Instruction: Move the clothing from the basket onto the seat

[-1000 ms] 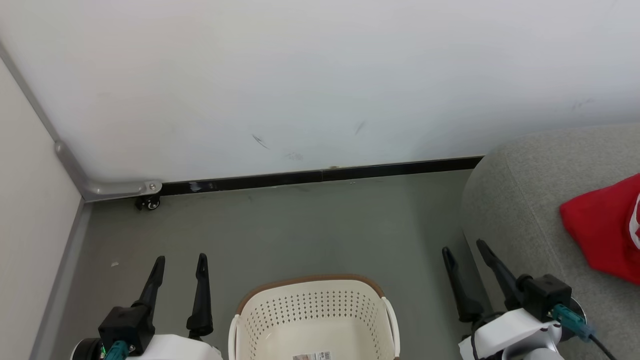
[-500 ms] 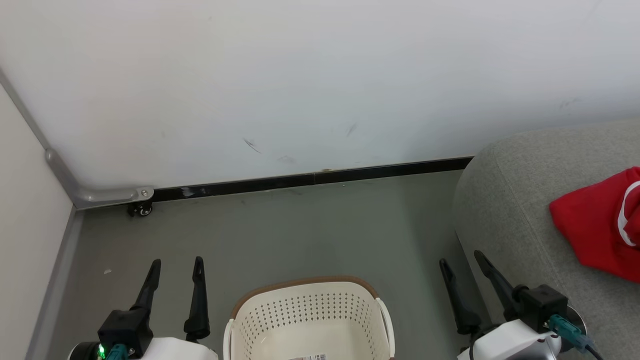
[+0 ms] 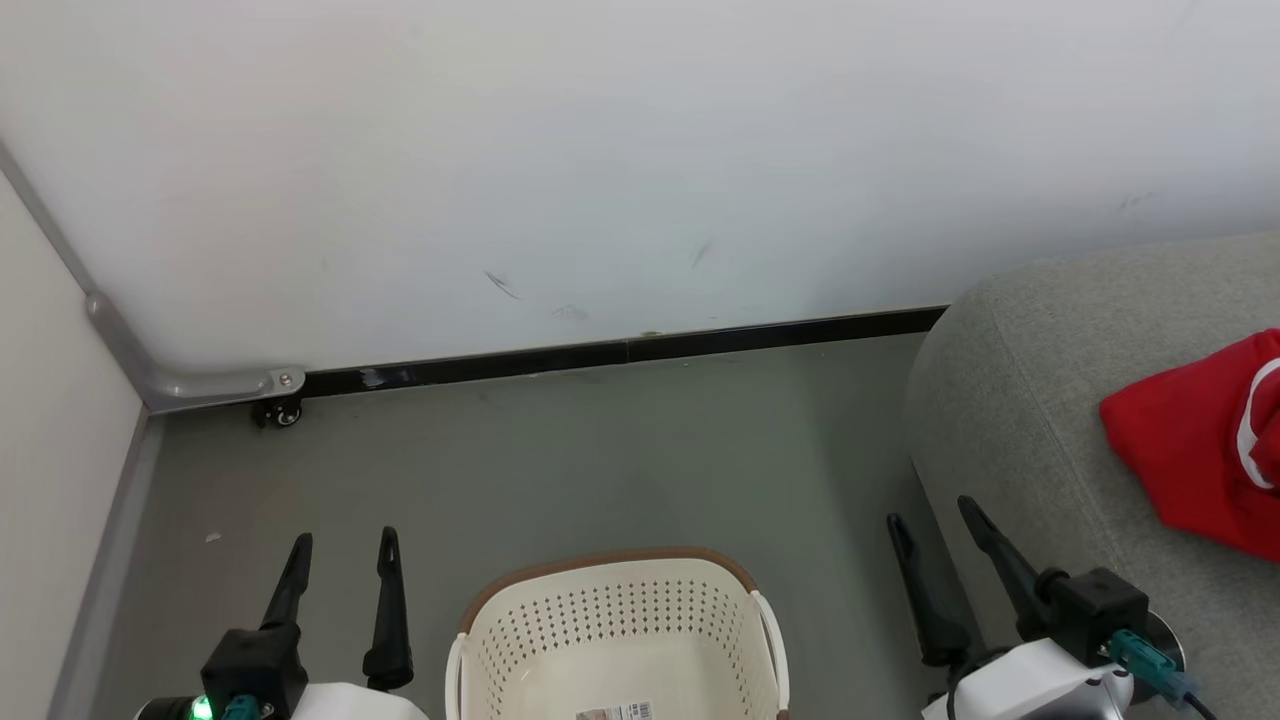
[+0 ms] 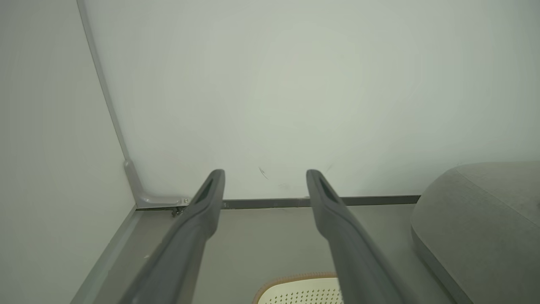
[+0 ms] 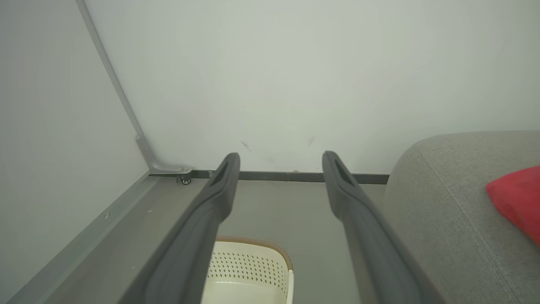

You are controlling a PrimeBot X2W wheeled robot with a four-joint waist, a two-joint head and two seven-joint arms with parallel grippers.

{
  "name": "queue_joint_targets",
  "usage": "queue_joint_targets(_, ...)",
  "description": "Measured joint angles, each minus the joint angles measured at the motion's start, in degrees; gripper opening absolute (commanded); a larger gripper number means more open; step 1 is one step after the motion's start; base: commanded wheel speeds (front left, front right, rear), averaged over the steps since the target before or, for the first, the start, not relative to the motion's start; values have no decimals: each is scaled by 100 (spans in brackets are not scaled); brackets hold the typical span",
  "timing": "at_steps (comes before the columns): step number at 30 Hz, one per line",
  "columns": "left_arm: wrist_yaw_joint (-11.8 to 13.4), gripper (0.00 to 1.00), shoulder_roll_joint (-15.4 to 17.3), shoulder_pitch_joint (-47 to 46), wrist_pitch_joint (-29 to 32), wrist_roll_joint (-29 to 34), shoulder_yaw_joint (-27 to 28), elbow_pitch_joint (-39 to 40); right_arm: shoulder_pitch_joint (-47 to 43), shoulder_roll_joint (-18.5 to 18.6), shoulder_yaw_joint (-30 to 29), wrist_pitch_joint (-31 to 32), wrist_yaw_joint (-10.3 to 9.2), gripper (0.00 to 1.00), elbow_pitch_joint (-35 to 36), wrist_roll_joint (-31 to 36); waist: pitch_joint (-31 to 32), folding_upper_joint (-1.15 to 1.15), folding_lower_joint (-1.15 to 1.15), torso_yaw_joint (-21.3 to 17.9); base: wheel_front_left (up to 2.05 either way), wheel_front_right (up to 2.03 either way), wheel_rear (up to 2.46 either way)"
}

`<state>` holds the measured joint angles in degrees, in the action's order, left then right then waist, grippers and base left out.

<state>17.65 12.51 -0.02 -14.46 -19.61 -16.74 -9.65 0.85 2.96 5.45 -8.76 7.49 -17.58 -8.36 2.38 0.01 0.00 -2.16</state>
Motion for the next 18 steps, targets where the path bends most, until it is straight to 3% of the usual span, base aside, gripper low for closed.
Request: queue_joint_targets(18, 58, 100, 16, -2, 1, 177, -94, -89, -181, -5, 43, 103, 0, 100, 288, -90, -130, 0, 0, 48, 0, 0, 0)
